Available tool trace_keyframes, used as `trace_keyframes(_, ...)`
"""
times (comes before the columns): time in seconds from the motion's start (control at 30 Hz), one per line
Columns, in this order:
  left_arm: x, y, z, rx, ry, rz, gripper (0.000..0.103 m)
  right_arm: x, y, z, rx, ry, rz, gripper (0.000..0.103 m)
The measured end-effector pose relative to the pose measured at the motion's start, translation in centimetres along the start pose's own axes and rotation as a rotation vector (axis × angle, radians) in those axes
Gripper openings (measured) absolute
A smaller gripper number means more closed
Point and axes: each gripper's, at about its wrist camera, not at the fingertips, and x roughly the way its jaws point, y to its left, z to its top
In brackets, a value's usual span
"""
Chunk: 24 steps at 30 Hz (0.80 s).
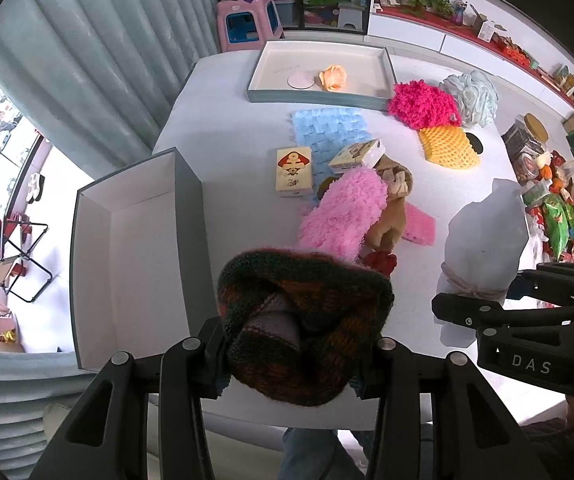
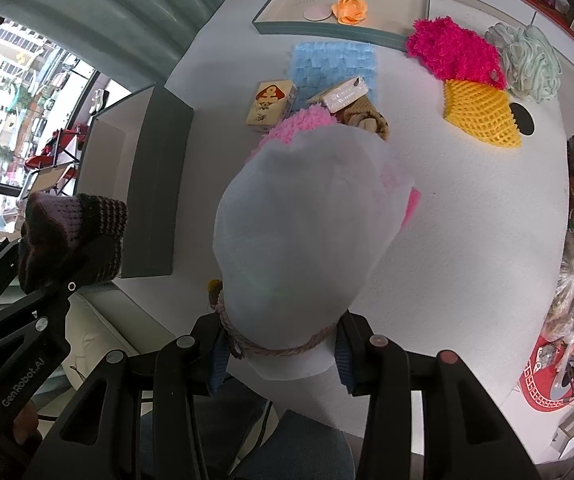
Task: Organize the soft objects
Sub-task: 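Lift the white bundle with the right tool while the left tool carries the brown hat toward the box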
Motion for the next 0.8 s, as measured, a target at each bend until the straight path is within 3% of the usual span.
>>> trace_keyframes(0.53, 0.2, -0.5, 0.0, 0.002, 0.005, -0.029, 0.045, -0.2, -0.1, -0.3, 0.019, 0.003, -0.016, 0.047)
trace_keyframes(0.8, 0.5, -2.1, 0.2, 0.070, 0.007, -0.053, 0.045, -0.8, -1.7, -1.0, 0.082, -0.014, -0.027, 0.047)
